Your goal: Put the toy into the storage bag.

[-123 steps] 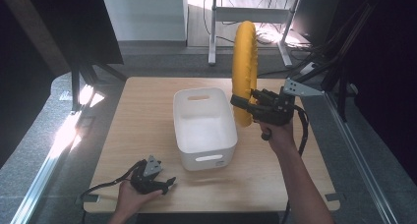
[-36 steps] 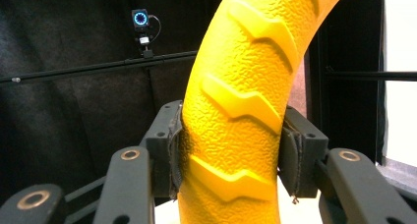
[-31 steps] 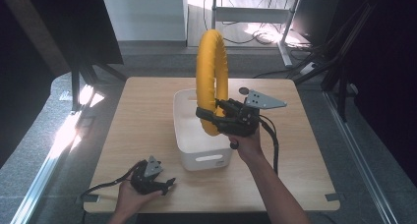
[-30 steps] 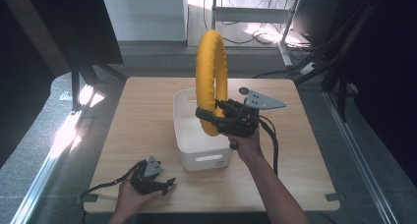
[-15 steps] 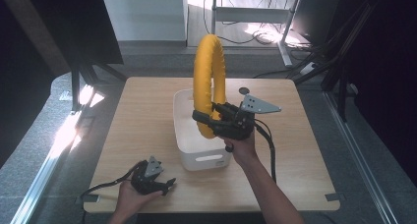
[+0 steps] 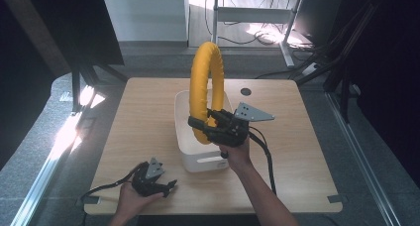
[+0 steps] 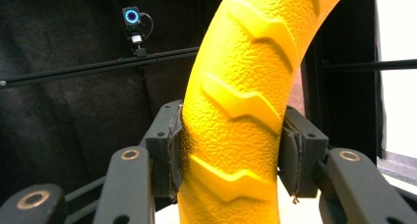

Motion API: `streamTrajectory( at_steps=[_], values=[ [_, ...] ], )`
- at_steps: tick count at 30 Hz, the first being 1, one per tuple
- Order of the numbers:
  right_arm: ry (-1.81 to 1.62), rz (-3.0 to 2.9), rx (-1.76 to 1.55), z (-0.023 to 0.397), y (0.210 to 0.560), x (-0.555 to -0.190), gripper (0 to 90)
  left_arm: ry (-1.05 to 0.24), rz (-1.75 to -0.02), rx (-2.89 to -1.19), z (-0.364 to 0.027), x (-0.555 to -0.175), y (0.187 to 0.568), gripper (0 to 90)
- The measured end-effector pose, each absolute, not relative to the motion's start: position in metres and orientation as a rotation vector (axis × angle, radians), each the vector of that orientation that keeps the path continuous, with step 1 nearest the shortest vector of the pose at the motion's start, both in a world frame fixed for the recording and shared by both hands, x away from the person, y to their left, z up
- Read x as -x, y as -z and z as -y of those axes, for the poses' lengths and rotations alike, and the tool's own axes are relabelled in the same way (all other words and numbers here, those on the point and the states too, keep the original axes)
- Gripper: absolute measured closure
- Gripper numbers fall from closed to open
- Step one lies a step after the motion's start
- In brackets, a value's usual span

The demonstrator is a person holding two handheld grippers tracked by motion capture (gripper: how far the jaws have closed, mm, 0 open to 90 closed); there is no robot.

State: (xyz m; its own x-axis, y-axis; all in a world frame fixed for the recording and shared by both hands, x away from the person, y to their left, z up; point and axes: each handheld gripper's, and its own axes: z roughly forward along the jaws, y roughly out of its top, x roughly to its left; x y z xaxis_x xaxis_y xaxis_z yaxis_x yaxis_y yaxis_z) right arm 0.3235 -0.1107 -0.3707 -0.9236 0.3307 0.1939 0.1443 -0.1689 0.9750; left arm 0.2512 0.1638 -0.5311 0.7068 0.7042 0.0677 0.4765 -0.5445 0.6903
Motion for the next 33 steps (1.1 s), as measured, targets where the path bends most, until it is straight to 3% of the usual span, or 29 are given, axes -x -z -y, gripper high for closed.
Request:
streamTrajectory(
  at_steps=[33],
  values=[
    [-2.165, -1.978, -0.667, 0.093, 0.404, -0.321, 49.7, -0.449, -0.892, -2.251, -0.164, -0.251, 0.531, 20.6]
  ],
)
